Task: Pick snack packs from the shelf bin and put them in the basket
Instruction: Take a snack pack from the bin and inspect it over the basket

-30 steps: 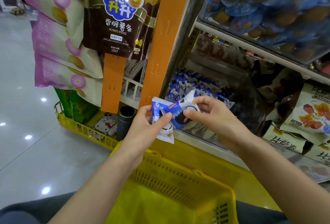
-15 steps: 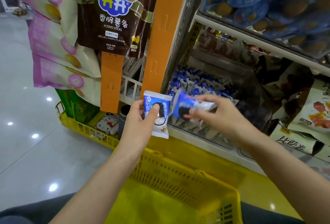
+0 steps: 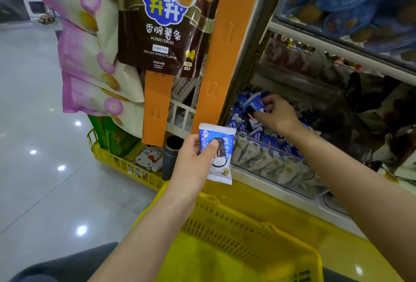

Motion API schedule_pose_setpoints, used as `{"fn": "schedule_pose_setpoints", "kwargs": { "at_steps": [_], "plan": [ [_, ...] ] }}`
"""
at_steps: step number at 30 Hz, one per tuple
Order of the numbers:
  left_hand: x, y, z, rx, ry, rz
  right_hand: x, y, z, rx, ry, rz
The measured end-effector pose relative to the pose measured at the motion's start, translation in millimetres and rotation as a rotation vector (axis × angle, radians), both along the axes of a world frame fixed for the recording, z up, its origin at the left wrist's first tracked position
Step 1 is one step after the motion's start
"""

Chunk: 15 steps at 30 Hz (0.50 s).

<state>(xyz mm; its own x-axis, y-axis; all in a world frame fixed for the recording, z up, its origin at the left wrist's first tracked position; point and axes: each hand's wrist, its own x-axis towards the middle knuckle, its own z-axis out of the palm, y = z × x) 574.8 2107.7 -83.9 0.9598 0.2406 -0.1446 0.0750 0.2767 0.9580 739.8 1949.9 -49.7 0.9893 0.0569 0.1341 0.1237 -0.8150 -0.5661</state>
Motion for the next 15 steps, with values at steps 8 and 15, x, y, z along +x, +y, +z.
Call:
{"fn": "schedule_pose_setpoints", "kwargs": {
  "at_steps": [8, 15],
  "plan": [
    [2, 3, 6, -0.025, -0.011, 0.006, 6, 0, 14, -0.311, 0.26, 0.051],
    [1, 8, 11, -0.02, -0.012, 0.03, 12, 22, -3, -0.301, 0.103, -0.03]
  ]
}}
